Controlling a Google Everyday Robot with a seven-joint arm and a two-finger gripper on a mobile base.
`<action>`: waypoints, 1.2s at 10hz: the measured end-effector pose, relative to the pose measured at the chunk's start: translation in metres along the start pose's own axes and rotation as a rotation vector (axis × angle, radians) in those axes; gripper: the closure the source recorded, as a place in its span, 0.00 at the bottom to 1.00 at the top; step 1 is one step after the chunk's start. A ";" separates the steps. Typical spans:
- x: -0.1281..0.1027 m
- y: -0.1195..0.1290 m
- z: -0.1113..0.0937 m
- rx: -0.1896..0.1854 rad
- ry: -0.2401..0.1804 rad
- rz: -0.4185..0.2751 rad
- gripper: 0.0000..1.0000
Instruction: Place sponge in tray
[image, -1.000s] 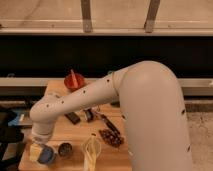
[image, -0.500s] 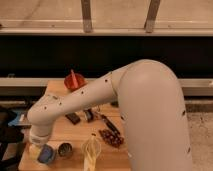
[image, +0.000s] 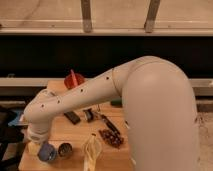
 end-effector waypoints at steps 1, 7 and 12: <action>0.000 -0.002 -0.009 0.021 0.003 -0.004 1.00; 0.013 -0.024 -0.064 0.153 0.014 0.013 1.00; 0.065 -0.066 -0.116 0.246 -0.050 0.131 1.00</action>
